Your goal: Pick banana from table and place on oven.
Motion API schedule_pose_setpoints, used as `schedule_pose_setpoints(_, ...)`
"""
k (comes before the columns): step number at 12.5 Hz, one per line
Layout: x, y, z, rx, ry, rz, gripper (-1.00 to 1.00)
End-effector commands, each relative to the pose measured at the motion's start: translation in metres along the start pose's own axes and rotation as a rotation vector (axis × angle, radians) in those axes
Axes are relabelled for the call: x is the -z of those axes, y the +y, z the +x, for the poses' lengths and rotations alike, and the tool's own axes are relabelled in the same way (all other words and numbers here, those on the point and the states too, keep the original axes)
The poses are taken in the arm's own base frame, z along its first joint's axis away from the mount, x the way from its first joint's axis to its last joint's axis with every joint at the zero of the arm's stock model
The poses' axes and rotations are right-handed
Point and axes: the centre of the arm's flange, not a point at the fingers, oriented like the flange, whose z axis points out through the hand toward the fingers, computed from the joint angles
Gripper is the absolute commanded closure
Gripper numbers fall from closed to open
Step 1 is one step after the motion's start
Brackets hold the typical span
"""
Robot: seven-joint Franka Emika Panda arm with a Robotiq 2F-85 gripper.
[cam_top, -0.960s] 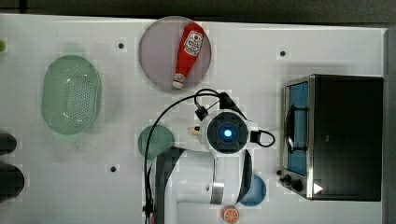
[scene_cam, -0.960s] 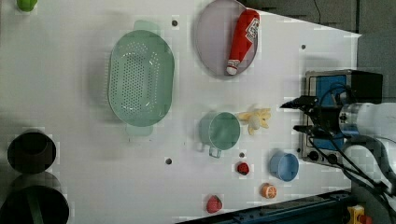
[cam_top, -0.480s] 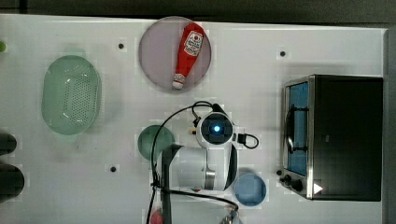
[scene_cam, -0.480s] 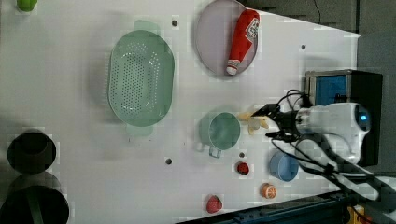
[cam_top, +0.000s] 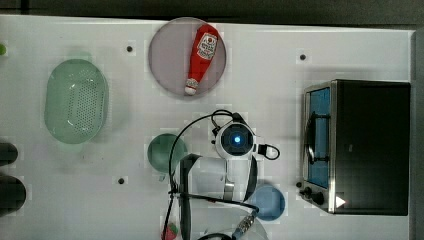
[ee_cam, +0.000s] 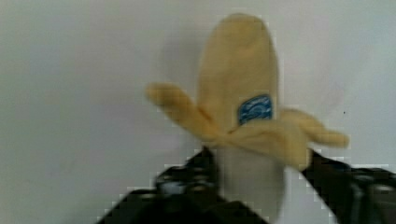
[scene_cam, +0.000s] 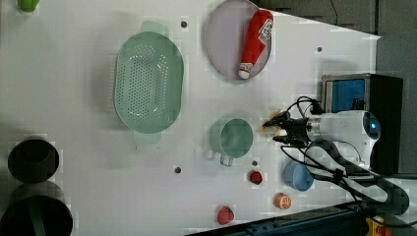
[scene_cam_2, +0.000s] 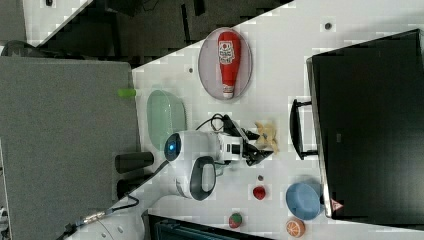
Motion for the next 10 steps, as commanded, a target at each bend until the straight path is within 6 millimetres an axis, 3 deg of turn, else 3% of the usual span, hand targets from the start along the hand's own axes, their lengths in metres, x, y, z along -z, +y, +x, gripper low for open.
schedule_pose_setpoints(1,0.023,-0.016,-0.003,-0.024,0.037,0.057,0.28)
schedule_pose_setpoints(3,0.023,-0.016,-0.003,-0.024,0.038,0.058,0.64)
schedule_pose_setpoints(6,0.046,-0.022,-0.001,-0.019,0.064,0.094,0.64)
schedule_pose_setpoints(8,0.089,-0.028,0.0,-0.014,0.106,0.152,0.64)
schedule_pose_setpoints(10,0.15,-0.028,-0.002,-0.009,0.13,0.19,0.64)
